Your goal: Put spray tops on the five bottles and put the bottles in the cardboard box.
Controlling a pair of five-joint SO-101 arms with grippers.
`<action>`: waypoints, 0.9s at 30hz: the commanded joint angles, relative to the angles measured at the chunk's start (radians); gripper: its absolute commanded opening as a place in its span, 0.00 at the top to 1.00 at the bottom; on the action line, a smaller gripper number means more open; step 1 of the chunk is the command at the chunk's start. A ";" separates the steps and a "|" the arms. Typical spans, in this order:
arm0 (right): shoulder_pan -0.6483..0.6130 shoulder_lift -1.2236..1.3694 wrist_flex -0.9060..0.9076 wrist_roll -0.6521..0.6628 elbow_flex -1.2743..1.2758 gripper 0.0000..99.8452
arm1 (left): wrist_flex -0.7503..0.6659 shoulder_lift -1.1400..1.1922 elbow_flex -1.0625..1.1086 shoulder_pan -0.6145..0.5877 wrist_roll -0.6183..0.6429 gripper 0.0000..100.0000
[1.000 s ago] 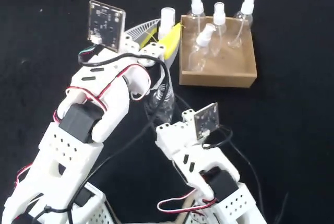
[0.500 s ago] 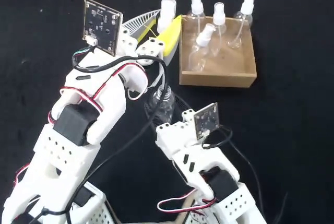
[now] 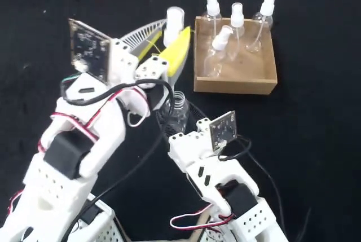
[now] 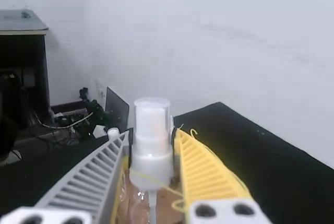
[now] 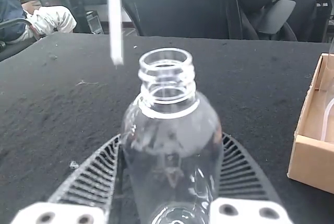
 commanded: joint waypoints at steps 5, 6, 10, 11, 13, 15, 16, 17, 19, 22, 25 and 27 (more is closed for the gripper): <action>-0.009 -0.087 -0.031 0.012 -0.004 0.85 | -0.275 -0.020 0.107 0.015 -0.012 0.92; -0.009 -0.087 -0.031 0.012 -0.004 0.85 | -0.301 -0.020 0.114 0.015 -0.012 0.92; -0.009 -0.087 -0.031 0.012 -0.004 0.85 | -0.334 -0.020 0.133 0.015 -0.012 0.92; -0.009 -0.087 -0.031 0.012 -0.004 0.85 | -0.334 -0.021 0.142 0.012 -0.014 0.92; -0.009 -0.087 -0.031 0.012 -0.004 0.85 | -0.334 -0.029 0.174 0.007 -0.014 0.92; -0.009 -0.087 -0.031 0.012 -0.004 0.85 | -0.334 -0.032 0.206 0.007 -0.014 0.92; -0.009 -0.087 -0.031 0.012 -0.004 0.85 | -0.334 -0.035 0.219 0.007 -0.014 0.92; -0.009 -0.087 -0.031 0.012 -0.004 0.85 | -0.334 -0.048 0.231 0.007 -0.014 0.92; -0.008 -0.087 -0.031 0.012 -0.004 0.85 | -0.333 -0.092 0.260 0.010 -0.014 0.92; -0.006 -0.087 -0.031 0.012 -0.004 0.85 | -0.333 -0.181 0.285 0.016 -0.014 0.92; -0.008 -0.087 -0.031 0.012 -0.004 0.85 | -0.333 -0.242 0.289 0.005 -0.014 0.92; -0.008 -0.087 -0.032 0.012 -0.004 0.85 | -0.333 -0.249 0.300 0.005 -0.014 0.92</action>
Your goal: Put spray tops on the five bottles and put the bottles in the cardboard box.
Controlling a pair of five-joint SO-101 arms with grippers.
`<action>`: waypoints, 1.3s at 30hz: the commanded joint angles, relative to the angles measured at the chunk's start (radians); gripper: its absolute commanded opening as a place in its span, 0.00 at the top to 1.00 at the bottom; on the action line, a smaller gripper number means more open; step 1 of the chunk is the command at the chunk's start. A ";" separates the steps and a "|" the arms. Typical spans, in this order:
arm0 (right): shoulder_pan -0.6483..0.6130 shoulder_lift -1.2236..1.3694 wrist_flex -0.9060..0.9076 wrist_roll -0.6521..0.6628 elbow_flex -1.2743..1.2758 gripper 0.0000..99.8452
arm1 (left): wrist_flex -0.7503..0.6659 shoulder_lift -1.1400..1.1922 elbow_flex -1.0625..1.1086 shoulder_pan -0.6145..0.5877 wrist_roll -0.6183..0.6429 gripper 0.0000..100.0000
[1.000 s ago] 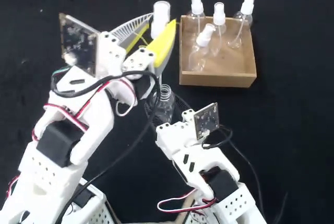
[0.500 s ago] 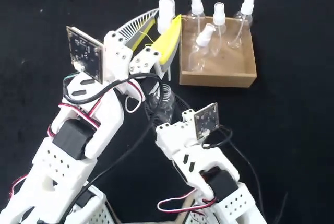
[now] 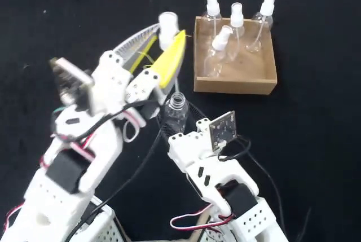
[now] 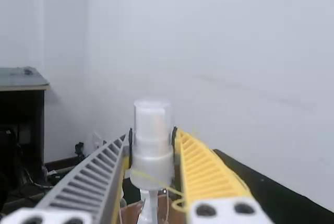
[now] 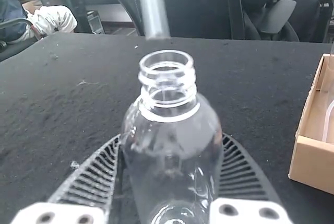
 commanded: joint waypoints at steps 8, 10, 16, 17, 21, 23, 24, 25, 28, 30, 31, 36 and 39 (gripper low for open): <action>-0.005 -0.087 -0.032 0.012 -0.004 0.85 | -0.023 -0.049 0.084 0.008 -0.012 0.92; -0.005 -0.087 -0.032 0.012 -0.004 0.85 | -0.023 -0.049 0.094 0.010 -0.012 0.92; -0.005 -0.087 -0.032 0.012 -0.004 0.85 | -0.023 -0.049 0.105 0.004 -0.012 0.91; -0.005 -0.087 -0.032 0.012 -0.004 0.85 | -0.023 -0.049 0.104 0.004 -0.012 0.91; -0.005 -0.087 -0.032 0.012 -0.004 0.85 | -0.014 -0.049 0.113 0.015 -0.012 0.91; -0.005 -0.087 -0.032 0.012 -0.004 0.85 | 0.000 -0.049 0.130 0.035 -0.012 0.91; -0.005 -0.087 -0.032 0.012 -0.004 0.85 | 0.015 -0.051 0.133 0.047 -0.014 0.91; -0.005 -0.087 -0.032 0.012 -0.004 0.85 | 0.034 -0.051 0.136 0.059 -0.014 0.91; -0.005 -0.087 -0.032 0.012 -0.004 0.85 | 0.069 -0.051 0.143 0.094 -0.014 0.91; -0.005 -0.087 -0.032 0.012 -0.004 0.85 | 0.077 -0.051 0.150 0.096 -0.014 0.91; -0.005 -0.087 -0.032 0.012 -0.004 0.85 | 0.075 -0.051 0.159 0.096 -0.014 0.91; -0.005 -0.087 -0.032 0.012 -0.004 0.85 | 0.069 -0.060 0.243 0.096 -0.014 0.91; -0.005 -0.087 -0.032 0.012 -0.004 0.85 | 0.068 -0.061 0.291 0.096 -0.014 0.91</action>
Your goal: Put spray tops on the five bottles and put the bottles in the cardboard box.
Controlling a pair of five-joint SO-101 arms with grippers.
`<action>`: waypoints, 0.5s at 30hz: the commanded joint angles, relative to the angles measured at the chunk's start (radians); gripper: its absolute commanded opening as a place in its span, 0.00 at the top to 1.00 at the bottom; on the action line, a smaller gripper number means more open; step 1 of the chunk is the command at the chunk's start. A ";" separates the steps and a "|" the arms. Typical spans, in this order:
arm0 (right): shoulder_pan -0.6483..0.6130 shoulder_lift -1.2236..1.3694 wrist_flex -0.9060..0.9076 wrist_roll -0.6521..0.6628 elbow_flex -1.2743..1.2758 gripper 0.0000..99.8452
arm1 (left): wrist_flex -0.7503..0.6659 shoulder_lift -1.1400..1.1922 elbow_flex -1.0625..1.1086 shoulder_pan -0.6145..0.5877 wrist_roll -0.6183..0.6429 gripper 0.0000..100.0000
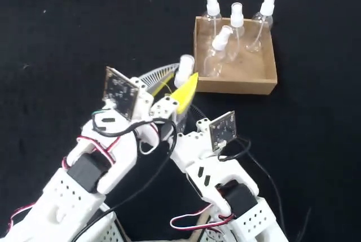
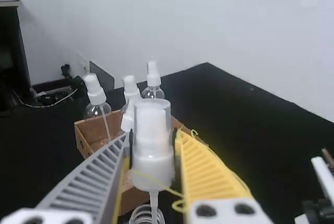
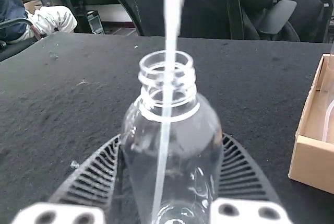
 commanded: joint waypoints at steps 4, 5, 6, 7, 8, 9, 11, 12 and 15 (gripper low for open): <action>-0.005 -0.087 -0.032 0.012 -0.004 0.85 | -0.005 -0.023 0.039 0.013 -0.006 0.91; -0.005 -0.087 -0.032 0.012 -0.004 0.85 | -0.005 -0.023 0.039 0.013 -0.006 0.91; -0.005 -0.087 -0.032 0.012 -0.004 0.85 | -0.005 -0.023 0.041 0.013 -0.006 0.91; -0.005 -0.087 -0.032 0.012 -0.004 0.85 | 0.000 -0.023 0.041 0.013 -0.006 0.91; -0.003 -0.087 -0.032 0.012 -0.004 0.85 | 0.002 -0.023 0.041 0.013 -0.006 0.91; -0.003 -0.087 -0.032 0.012 -0.004 0.85 | 0.003 -0.023 0.042 0.013 -0.006 0.91; -0.003 -0.087 -0.032 0.012 -0.004 0.85 | 0.005 -0.023 0.042 0.013 -0.006 0.91; -0.003 -0.087 -0.032 0.012 -0.004 0.85 | 0.005 -0.023 0.042 0.008 -0.006 0.91; -0.003 -0.087 -0.032 0.012 -0.004 0.85 | 0.006 -0.023 0.042 -0.025 0.002 0.87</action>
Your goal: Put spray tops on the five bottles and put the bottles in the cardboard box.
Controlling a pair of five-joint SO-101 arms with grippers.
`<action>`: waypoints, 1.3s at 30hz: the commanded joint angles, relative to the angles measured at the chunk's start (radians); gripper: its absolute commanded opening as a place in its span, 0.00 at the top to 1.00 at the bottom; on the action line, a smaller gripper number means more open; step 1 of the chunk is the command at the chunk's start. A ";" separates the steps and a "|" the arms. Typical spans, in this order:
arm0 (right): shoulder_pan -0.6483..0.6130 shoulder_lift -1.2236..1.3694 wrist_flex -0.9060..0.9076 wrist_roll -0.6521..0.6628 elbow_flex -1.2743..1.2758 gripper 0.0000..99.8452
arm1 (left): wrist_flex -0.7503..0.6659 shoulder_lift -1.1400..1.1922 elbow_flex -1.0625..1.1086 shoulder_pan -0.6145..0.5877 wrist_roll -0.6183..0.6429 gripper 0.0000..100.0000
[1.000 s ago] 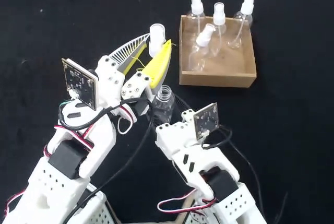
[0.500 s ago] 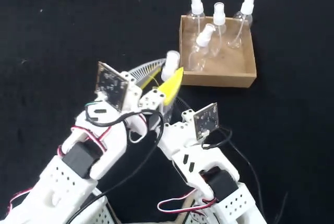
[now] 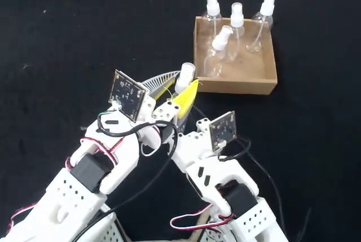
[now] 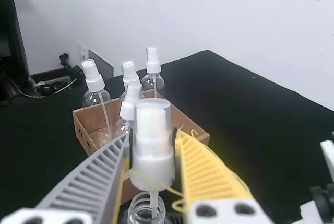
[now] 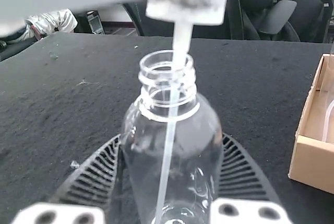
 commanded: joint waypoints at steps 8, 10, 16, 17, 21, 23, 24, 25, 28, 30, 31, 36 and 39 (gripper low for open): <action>-0.003 -0.087 -0.032 0.012 -0.004 0.85 | 0.132 -0.043 -0.048 -0.068 0.005 0.76; -0.003 -0.087 -0.032 0.012 -0.004 0.85 | 0.187 -0.084 -0.070 -0.064 0.005 0.76; -0.003 -0.087 -0.031 0.012 -0.004 0.85 | 0.226 -0.282 -0.068 -0.081 -0.003 0.77; -0.003 -0.087 -0.031 0.012 -0.004 0.85 | 0.242 -0.321 -0.058 -0.101 -0.003 0.77; 0.000 -0.087 0.008 0.012 -0.013 0.85 | 0.325 -0.448 0.012 -0.209 -0.003 0.77; 0.003 -0.087 0.048 0.012 -0.050 0.85 | 0.350 -0.493 0.073 -0.312 0.003 0.77; 0.020 -0.087 0.077 0.012 -0.077 0.85 | 0.350 -0.509 0.113 -0.364 0.003 0.77; 0.048 -0.087 0.109 0.012 -0.113 0.85 | 0.341 -0.522 0.159 -0.415 0.003 0.77; 0.172 -0.079 0.170 0.012 -0.209 0.85 | 0.272 -0.554 0.321 -0.535 0.003 0.76; 0.296 -0.077 0.184 0.012 -0.262 0.85 | 0.178 -0.571 0.440 -0.561 0.003 0.76; 0.367 -0.077 0.183 0.012 -0.280 0.85 | 0.126 -0.582 0.501 -0.567 0.003 0.76; 0.592 -0.071 0.158 0.012 -0.332 0.85 | -0.071 -0.646 0.728 -0.552 0.005 0.77; 0.608 -0.010 0.106 0.060 -0.344 0.85 | 0.011 -0.661 0.717 -0.550 0.005 0.77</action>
